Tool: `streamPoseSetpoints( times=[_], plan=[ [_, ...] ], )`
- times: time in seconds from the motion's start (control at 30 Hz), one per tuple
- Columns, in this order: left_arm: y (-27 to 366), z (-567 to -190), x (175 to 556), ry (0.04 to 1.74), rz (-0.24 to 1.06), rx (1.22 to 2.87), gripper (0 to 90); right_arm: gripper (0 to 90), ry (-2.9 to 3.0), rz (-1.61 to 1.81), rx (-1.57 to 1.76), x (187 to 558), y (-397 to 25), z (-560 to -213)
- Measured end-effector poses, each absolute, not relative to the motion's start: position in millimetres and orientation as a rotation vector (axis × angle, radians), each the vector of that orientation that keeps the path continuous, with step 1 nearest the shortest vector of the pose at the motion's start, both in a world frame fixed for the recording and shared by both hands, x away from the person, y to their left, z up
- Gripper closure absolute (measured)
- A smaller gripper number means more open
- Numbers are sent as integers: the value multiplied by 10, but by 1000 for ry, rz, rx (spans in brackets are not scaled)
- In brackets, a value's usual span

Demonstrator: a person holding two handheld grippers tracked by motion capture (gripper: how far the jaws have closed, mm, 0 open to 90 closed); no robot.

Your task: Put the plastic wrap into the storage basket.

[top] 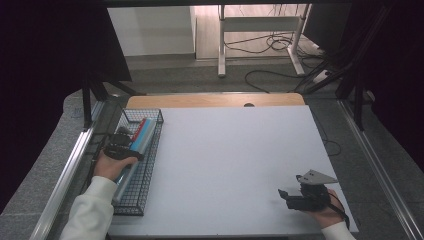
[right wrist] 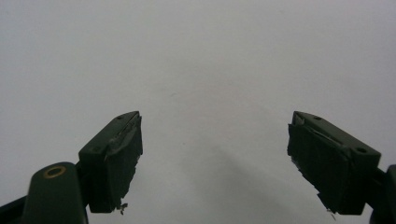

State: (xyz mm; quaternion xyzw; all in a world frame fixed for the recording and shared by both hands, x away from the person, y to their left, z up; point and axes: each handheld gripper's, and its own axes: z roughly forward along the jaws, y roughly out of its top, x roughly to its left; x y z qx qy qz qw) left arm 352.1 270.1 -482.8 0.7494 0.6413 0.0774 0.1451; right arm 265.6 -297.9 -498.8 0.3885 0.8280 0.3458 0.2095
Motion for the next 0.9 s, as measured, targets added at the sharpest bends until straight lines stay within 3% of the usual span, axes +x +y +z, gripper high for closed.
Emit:
streamPoseSetpoints(
  times=[0.2,0.3,0.43,0.63,0.9],
  plan=[
    [2683,-4924,3535,1854,203,2157,309,180,2305,962,1077,2655,-2972,-4991],
    [2723,-4737,3489,1826,281,2056,324,180,2306,959,1076,2655,-2976,-4992],
    [2700,-4478,3428,1777,347,2045,272,180,2304,961,1072,2650,-2967,-4991],
    [2573,-4343,3266,1581,288,2034,169,180,2300,958,1076,2639,-2982,-4982],
    [2269,-4340,2984,1335,206,2022,156,180,2296,972,1065,2622,-2982,-4973]
  ],
)
